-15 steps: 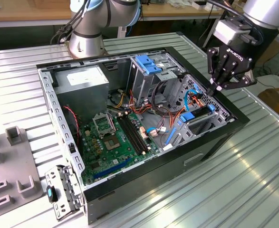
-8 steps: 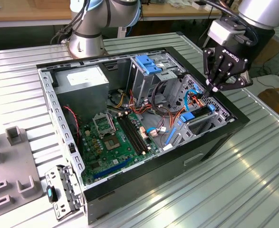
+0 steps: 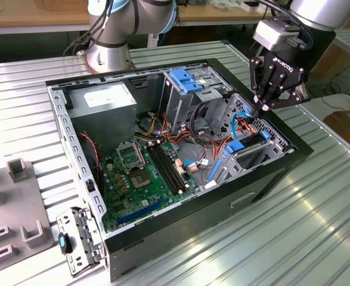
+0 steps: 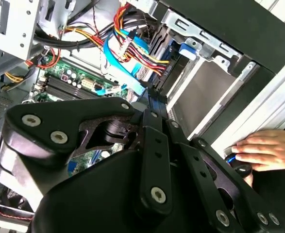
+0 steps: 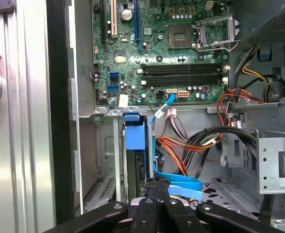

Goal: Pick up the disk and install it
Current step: 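Insert the second disk wire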

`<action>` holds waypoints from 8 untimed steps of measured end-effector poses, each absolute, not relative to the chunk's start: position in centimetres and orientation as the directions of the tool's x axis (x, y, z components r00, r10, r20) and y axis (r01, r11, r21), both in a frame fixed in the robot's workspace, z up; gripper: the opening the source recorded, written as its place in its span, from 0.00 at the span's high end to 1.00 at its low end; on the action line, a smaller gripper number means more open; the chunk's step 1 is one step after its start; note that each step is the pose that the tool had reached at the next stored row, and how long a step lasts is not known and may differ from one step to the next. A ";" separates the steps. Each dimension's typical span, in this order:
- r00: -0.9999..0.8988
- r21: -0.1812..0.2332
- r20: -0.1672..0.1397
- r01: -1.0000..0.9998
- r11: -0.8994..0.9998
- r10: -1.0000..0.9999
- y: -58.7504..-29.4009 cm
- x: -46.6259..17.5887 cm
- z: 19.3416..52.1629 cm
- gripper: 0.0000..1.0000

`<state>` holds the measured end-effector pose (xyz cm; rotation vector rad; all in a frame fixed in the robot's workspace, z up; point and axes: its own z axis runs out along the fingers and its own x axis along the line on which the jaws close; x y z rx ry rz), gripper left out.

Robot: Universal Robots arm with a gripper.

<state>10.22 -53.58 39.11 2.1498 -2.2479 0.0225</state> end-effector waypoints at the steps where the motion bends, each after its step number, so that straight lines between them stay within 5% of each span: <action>1: -0.044 0.012 0.034 -0.999 0.045 -0.998 -53.1 10.3 39.1 0.89; 3: -0.044 0.019 0.036 -0.999 0.045 -0.998 -51.8 10.6 38.8 0.89; 5: -0.044 0.021 0.039 -0.999 0.045 -0.998 -51.8 10.9 38.4 0.64; 6: -0.044 0.021 0.040 -0.999 0.045 -0.998 -51.8 11.1 38.3 0.64; 8: -0.044 0.020 0.057 -0.999 0.045 -0.997 -51.8 11.1 37.7 0.46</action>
